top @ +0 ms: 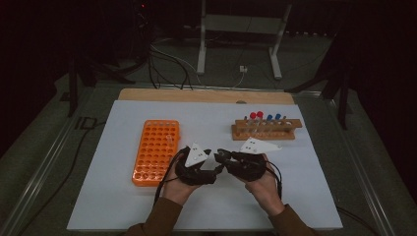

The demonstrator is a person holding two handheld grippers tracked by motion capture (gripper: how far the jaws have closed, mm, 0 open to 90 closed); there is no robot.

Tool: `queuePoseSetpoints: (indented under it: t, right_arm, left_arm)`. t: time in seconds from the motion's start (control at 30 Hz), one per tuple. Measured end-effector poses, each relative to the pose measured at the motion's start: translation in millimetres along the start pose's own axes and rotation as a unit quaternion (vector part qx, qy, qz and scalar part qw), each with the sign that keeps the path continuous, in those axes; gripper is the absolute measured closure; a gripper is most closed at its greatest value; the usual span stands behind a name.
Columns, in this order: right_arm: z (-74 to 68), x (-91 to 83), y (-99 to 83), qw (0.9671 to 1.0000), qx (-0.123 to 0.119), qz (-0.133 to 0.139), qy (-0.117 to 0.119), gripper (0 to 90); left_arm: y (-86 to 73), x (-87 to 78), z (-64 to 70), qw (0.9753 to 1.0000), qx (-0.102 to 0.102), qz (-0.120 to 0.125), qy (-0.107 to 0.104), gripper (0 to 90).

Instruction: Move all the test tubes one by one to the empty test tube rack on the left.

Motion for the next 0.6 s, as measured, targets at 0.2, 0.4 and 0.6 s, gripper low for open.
queuePoseSetpoints:
  t: [0.2,0.4,0.6]
  right_arm:
    - [-3.2,2.8,1.8,1.0000,-0.004,-0.007,0.003,75.9]
    - [-2.7,3.8,1.2,1.0000,-0.001,-0.009,0.003,75.9]
    - [0.6,-1.3,1.8,0.9999,0.004,0.006,0.009,59.4]
  left_arm:
    - [0.5,-3.3,-0.7,0.9999,0.001,0.009,-0.012,63.2]
    - [0.2,-2.8,1.0,0.9997,0.007,0.005,-0.023,75.2]
    - [-0.5,-4.2,-2.8,0.9999,0.003,0.003,-0.014,76.4]
Point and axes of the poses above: each handheld gripper's, and its own axes: x roughly forward along the jaws, y roughly out of its top, z roughly to its right, the point moved 1 cm from there along x, roughly forward along the jaws, and after that the axes turned 1 degree about -z, right-handed, at the moved point
